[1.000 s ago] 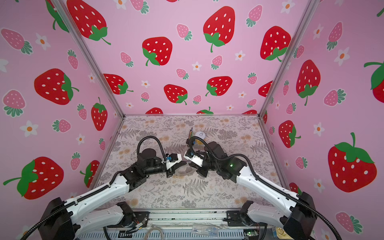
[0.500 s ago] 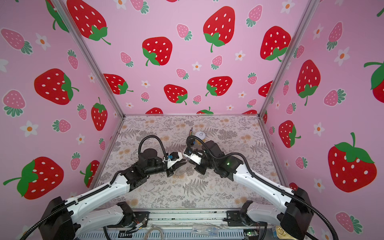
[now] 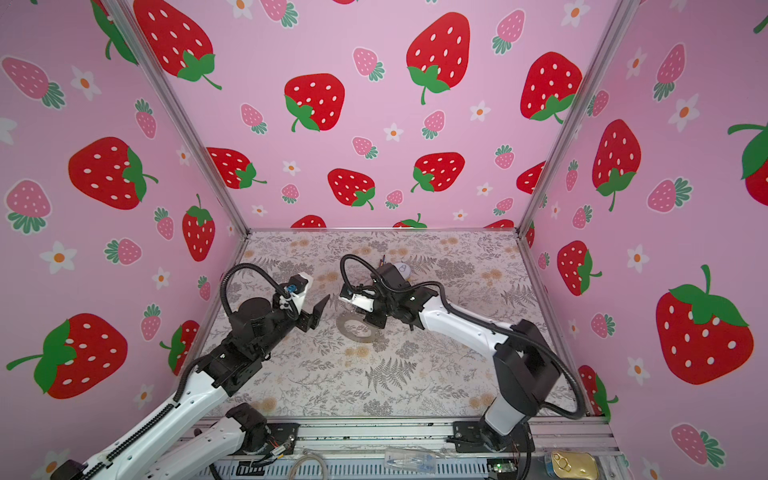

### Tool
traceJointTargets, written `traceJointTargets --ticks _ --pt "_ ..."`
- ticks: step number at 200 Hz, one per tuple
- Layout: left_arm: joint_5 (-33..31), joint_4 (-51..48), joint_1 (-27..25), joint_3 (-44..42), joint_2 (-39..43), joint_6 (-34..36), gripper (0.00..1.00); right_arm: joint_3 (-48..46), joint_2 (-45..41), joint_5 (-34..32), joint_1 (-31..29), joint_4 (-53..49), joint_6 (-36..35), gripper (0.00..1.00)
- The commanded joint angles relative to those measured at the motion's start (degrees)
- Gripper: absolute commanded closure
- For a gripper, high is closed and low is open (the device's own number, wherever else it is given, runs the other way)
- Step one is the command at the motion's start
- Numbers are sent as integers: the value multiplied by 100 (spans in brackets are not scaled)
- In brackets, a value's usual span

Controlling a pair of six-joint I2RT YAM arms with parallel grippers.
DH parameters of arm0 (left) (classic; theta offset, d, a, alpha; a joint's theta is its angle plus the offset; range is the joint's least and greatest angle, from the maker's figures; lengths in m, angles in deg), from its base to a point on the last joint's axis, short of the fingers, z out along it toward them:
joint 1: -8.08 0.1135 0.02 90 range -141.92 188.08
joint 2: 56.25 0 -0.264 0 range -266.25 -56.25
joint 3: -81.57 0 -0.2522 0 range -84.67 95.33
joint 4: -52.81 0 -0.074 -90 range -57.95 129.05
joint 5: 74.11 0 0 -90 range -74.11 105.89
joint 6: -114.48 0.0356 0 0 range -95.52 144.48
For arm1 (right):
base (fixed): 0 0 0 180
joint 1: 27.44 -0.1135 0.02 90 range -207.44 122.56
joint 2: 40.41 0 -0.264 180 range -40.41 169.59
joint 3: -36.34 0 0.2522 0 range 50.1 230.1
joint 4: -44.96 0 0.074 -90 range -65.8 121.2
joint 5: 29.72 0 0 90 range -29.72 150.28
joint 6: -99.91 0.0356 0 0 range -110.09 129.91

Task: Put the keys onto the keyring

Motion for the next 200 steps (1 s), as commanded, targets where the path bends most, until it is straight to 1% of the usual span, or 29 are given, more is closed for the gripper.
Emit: traceJointTargets --ticks 1,19,39,63,87,121,155,200 --pt "-998 -118 168 -65 142 -615 17 571 331 580 -101 94 -524 100" --pt "-1041 -189 171 -36 58 -700 16 319 380 657 -354 133 -904 100" --pt "-1004 -349 181 89 -199 -798 15 -349 260 546 -512 243 -1082 100" --pt "-972 -550 185 262 -478 -899 14 -1393 -109 141 -611 600 -1242 100" --pt "-890 -491 188 219 -573 -949 14 -1971 -331 -209 -616 548 -1246 100" --pt "-768 -419 191 172 -677 -951 14 -2311 -388 -696 -611 322 -1199 100" --pt "-759 -395 182 168 -786 -925 14 -2443 -356 -1103 -607 129 -871 100" --pt "-698 -343 188 159 -875 -916 14 -2866 -689 -1410 -611 181 -484 97"
